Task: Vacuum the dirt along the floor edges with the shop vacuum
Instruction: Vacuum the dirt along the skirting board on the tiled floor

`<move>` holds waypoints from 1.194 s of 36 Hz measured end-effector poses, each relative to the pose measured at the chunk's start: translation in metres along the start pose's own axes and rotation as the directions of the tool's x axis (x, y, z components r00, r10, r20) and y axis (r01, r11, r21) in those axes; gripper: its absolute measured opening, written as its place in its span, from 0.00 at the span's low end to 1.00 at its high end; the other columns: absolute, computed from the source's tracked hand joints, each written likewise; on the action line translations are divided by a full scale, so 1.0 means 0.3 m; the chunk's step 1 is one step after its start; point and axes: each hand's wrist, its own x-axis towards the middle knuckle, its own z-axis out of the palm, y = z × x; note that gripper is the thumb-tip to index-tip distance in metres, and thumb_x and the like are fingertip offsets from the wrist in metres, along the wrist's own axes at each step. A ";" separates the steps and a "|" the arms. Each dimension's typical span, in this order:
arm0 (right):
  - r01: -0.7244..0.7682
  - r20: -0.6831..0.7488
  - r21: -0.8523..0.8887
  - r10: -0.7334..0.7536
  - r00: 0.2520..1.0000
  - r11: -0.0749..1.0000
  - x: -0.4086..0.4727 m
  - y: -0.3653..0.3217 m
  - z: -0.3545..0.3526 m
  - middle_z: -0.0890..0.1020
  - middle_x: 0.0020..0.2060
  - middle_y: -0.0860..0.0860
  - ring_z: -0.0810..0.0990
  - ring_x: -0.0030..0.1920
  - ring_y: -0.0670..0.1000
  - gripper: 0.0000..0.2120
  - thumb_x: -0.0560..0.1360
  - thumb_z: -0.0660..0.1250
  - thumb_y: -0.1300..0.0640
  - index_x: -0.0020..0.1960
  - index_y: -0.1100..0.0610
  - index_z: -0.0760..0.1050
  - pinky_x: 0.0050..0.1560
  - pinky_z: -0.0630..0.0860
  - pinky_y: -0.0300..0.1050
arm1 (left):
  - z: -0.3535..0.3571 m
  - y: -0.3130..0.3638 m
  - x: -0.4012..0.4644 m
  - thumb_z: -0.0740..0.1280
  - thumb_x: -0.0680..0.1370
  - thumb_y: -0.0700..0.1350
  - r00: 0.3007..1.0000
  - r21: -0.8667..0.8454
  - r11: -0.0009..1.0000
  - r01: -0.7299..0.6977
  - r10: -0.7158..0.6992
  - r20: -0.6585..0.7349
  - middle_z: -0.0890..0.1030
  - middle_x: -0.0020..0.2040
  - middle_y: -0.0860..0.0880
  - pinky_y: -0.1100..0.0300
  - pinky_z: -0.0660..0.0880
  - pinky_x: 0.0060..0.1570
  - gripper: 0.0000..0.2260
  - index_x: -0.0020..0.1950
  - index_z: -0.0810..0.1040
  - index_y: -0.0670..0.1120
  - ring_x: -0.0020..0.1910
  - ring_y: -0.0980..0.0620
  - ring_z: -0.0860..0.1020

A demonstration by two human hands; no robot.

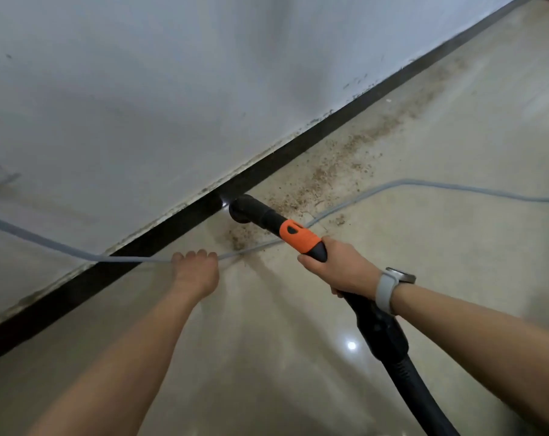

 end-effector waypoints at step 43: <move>0.239 0.120 -0.018 -0.235 0.964 0.971 0.052 0.188 0.353 0.79 0.39 0.55 0.79 0.38 0.60 0.16 0.77 0.64 0.45 0.56 0.55 0.66 0.40 0.76 0.51 | 0.457 0.162 -0.258 0.61 0.77 0.63 0.966 -0.460 0.856 0.238 -0.256 0.022 0.41 0.79 0.48 0.45 0.47 0.74 0.37 0.79 0.46 0.54 0.77 0.44 0.41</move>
